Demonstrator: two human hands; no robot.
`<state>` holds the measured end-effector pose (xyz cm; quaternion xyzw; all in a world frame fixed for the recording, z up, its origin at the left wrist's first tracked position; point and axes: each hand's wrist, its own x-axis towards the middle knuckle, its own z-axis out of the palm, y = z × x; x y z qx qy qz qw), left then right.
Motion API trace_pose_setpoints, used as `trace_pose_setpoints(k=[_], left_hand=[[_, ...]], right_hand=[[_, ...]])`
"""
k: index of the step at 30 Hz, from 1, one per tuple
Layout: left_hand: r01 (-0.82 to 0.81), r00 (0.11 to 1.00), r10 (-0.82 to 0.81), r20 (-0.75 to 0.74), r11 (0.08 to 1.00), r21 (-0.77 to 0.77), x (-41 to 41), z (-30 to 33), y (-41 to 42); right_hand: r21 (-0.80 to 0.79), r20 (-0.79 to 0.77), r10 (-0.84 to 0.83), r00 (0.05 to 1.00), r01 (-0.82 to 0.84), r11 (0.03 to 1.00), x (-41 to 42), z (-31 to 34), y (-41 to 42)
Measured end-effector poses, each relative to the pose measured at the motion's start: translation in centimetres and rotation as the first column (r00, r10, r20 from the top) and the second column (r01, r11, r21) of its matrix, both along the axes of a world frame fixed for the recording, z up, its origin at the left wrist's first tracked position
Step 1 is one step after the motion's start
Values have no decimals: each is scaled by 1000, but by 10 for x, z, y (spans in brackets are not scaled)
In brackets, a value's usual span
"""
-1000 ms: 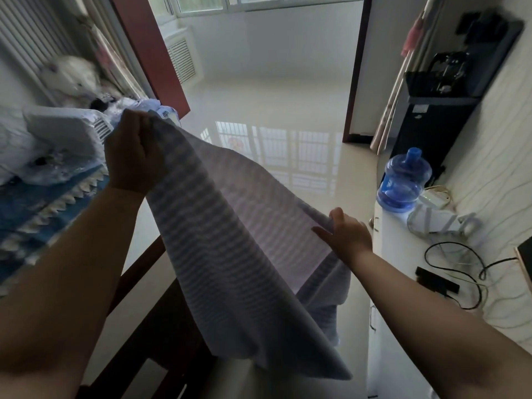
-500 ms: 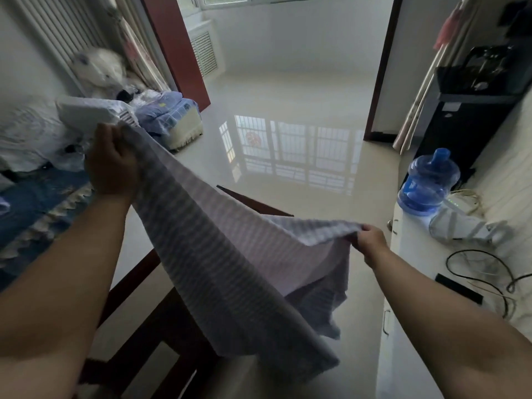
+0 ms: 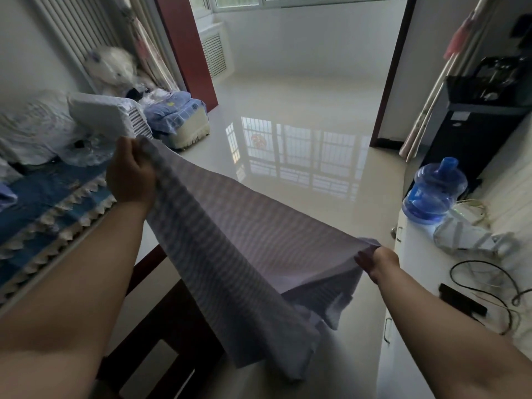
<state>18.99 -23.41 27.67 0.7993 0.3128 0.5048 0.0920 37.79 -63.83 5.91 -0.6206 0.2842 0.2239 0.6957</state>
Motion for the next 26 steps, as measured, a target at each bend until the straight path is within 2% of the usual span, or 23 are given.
trace_pose_setpoints(k=[1, 2, 3, 4, 6, 7, 8, 10, 12, 16, 18, 19, 20, 21, 23, 24, 26], left_hand=[[-16, 1000, 17, 24, 1000, -6, 1, 3, 1], [-33, 998, 34, 43, 999, -12, 1, 7, 1], [-45, 998, 45, 49, 999, -11, 1, 9, 1], [-45, 998, 45, 43, 999, -3, 2, 11, 0], [3, 1000, -4, 30, 1000, 30, 2, 13, -5], [42, 998, -44, 36, 998, 56, 2, 13, -8], [79, 996, -83, 46, 994, 77, 2, 14, -11], [140, 988, -145, 57, 987, 85, 1, 14, -15], [164, 983, -169, 70, 983, 78, -1, 15, -14], [189, 979, -193, 61, 980, 65, -4, 16, -8], [247, 967, -249, 55, 968, 49, -1, 14, -14], [277, 959, -279, 57, 960, 30, 1, 10, -19], [296, 954, -295, 54, 955, -9, 4, 6, -26], [304, 952, -302, 44, 951, -47, 7, 1, -32], [294, 956, -293, 30, 948, -122, 14, -5, -42], [278, 960, -277, 30, 946, -164, 17, -7, -45], [217, 976, -198, 91, 928, -301, 24, -3, -45]], right_hand=[[-157, 71, 80, 994, -68, 985, -7, -4, -3], [-349, 105, 168, 980, -122, 929, -14, -9, -8], [-528, 122, 270, 955, -168, 833, -21, -15, -16], [-641, 141, 373, 917, -203, 741, -30, -20, -22], [-758, 130, 510, 851, -246, 604, -35, -35, -31], [-823, 93, 567, 819, -257, 507, -41, -36, -31], [-843, 40, 597, 801, -293, 451, -36, -38, -35], [-754, 109, 435, 894, -211, 622, -29, -22, -35], [-755, 139, 368, 919, -142, 640, -17, 1, -36], [-614, 187, 280, 942, -111, 782, 7, 33, -32], [-419, 168, 202, 965, -116, 901, -6, 44, -12], [-265, 125, 136, 983, -99, 959, -16, 45, -1], [-170, 94, 128, 987, -111, 979, -28, 41, 11], [-164, 124, 210, 970, -189, 968, -39, 36, 22], [-318, 211, 461, 862, -385, 866, -59, 24, 43], [-426, 236, 525, 818, -398, 812, -68, 20, 51], [-512, 263, 569, 779, -387, 766, -85, 16, 60]])
